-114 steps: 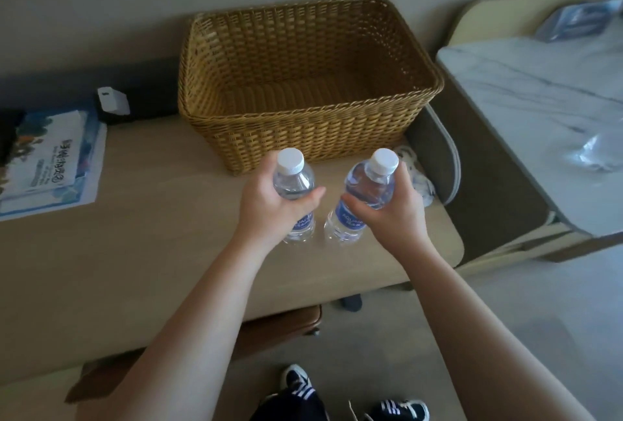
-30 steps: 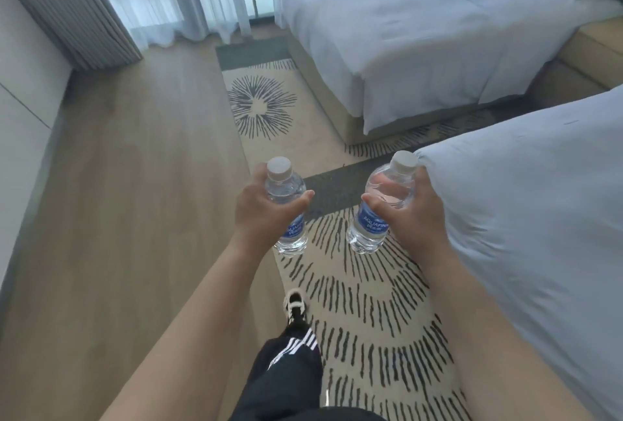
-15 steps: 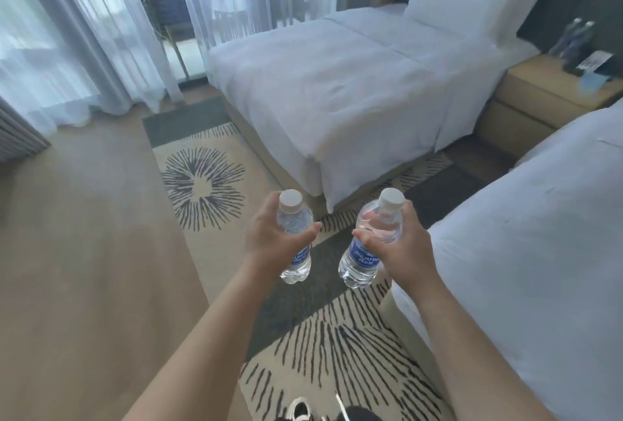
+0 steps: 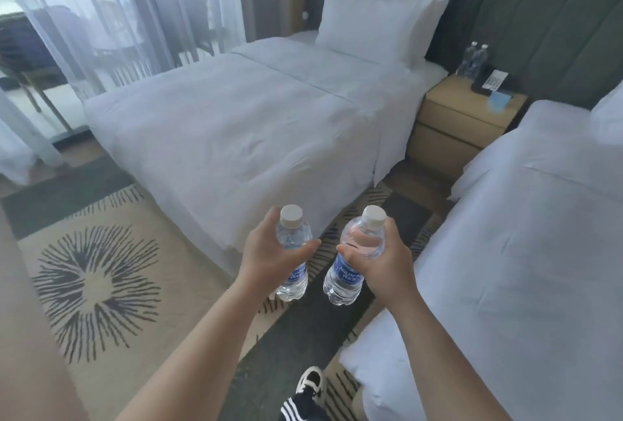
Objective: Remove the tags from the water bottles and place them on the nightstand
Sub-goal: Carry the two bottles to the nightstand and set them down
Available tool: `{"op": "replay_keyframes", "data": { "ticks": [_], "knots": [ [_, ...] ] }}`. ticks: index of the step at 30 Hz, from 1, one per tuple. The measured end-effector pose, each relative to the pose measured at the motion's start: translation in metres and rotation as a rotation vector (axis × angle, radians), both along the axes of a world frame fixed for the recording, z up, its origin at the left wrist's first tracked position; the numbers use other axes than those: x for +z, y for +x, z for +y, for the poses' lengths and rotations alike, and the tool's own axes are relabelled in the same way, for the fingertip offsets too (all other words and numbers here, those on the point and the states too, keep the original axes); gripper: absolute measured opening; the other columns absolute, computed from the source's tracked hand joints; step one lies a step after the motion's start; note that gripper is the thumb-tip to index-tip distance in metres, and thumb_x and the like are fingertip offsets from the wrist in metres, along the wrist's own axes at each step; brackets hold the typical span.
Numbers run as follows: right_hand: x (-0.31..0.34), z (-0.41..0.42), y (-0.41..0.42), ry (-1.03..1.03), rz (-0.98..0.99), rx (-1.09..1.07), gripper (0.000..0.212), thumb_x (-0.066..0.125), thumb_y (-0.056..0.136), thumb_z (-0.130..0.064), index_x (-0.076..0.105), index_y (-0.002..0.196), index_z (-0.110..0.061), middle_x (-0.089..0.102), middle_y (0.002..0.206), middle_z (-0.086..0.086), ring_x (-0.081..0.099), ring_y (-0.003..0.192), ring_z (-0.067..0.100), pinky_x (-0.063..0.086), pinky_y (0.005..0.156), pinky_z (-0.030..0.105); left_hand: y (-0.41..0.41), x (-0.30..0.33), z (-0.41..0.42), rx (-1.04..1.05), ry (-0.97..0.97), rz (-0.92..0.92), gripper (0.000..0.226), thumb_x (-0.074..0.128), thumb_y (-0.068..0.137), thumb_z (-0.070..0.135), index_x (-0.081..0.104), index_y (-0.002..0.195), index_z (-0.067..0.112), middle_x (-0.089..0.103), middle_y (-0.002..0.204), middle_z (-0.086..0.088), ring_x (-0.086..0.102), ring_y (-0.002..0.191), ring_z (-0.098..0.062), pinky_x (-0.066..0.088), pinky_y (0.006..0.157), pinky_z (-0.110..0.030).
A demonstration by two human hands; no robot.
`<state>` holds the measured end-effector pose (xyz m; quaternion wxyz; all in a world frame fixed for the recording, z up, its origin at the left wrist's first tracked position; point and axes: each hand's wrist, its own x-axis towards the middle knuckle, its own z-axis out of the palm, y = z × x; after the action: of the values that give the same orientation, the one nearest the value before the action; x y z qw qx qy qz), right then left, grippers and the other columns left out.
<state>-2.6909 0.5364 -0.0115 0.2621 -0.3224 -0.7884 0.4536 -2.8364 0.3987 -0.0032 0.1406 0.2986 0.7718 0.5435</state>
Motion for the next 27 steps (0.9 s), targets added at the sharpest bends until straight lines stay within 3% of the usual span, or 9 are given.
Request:
{"op": "replay_keyframes", "data": {
  "ticks": [2, 8, 12, 18, 21, 24, 27],
  "knots": [
    [0.005, 0.043, -0.022, 0.011, 0.003, -0.048, 0.066, 0.078, 0.067, -0.051, 0.039, 0.119, -0.038, 0.059, 0.116, -0.013, 0.059, 0.101, 0.006, 0.045, 0.079, 0.009, -0.027, 0.004, 0.049, -0.042, 0.001, 0.004, 0.047, 0.08, 0.056, 0.05, 0.055, 0.095, 0.044, 0.067, 0.087, 0.022, 0.064, 0.081, 0.001, 0.052, 0.075, -0.031],
    [0.018, 0.157, -0.063, 0.067, -0.015, -0.197, 0.062, 0.076, 0.066, -0.054, 0.037, 0.113, -0.044, 0.055, 0.107, -0.021, 0.057, 0.092, 0.001, 0.04, 0.072, 0.001, -0.083, 0.014, 0.184, -0.151, 0.007, -0.023, 0.049, 0.079, 0.054, 0.05, 0.053, 0.094, 0.049, 0.069, 0.092, 0.01, 0.068, 0.089, -0.017, 0.055, 0.083, -0.051],
    [0.014, 0.224, -0.078, 0.067, -0.041, -0.287, 0.064, 0.077, 0.067, -0.053, 0.037, 0.116, -0.041, 0.058, 0.113, -0.013, 0.057, 0.097, 0.005, 0.038, 0.072, 0.002, -0.105, 0.013, 0.266, -0.237, -0.019, 0.013, 0.049, 0.077, 0.054, 0.052, 0.052, 0.094, 0.037, 0.066, 0.084, 0.017, 0.065, 0.082, -0.005, 0.057, 0.077, -0.043],
    [-0.001, 0.324, -0.101, 0.056, -0.078, -0.435, 0.067, 0.076, 0.068, -0.053, 0.04, 0.121, -0.034, 0.059, 0.118, -0.01, 0.055, 0.096, 0.004, 0.037, 0.063, -0.003, -0.142, 0.003, 0.395, -0.363, -0.047, 0.06, 0.049, 0.074, 0.054, 0.06, 0.049, 0.093, 0.044, 0.064, 0.084, 0.021, 0.064, 0.079, -0.001, 0.057, 0.071, -0.031],
    [-0.008, 0.384, -0.12, 0.049, -0.091, -0.484, 0.069, 0.077, 0.069, -0.05, 0.04, 0.124, -0.032, 0.06, 0.121, -0.007, 0.057, 0.097, 0.006, 0.042, 0.074, 0.006, -0.162, -0.001, 0.469, -0.426, -0.041, 0.081, 0.046, 0.072, 0.055, 0.062, 0.046, 0.091, 0.05, 0.059, 0.091, 0.033, 0.059, 0.084, 0.008, 0.048, 0.064, -0.019],
    [-0.007, 0.453, -0.145, 0.024, -0.095, -0.531, 0.07, 0.078, 0.069, -0.046, 0.041, 0.127, -0.029, 0.059, 0.126, -0.003, 0.059, 0.107, 0.015, 0.051, 0.086, 0.026, -0.185, -0.001, 0.548, -0.49, -0.024, 0.098, 0.046, 0.071, 0.056, 0.061, 0.045, 0.092, 0.051, 0.056, 0.093, 0.037, 0.057, 0.087, 0.012, 0.044, 0.063, -0.014],
    [0.001, 0.522, -0.168, 0.005, -0.09, -0.55, 0.068, 0.079, 0.071, -0.042, 0.042, 0.126, -0.028, 0.058, 0.124, -0.003, 0.059, 0.108, 0.016, 0.052, 0.085, 0.029, -0.208, 0.006, 0.627, -0.531, -0.011, 0.091, 0.044, 0.074, 0.058, 0.056, 0.047, 0.09, 0.045, 0.06, 0.088, 0.03, 0.06, 0.081, 0.005, 0.045, 0.063, -0.017]
  ]
}}
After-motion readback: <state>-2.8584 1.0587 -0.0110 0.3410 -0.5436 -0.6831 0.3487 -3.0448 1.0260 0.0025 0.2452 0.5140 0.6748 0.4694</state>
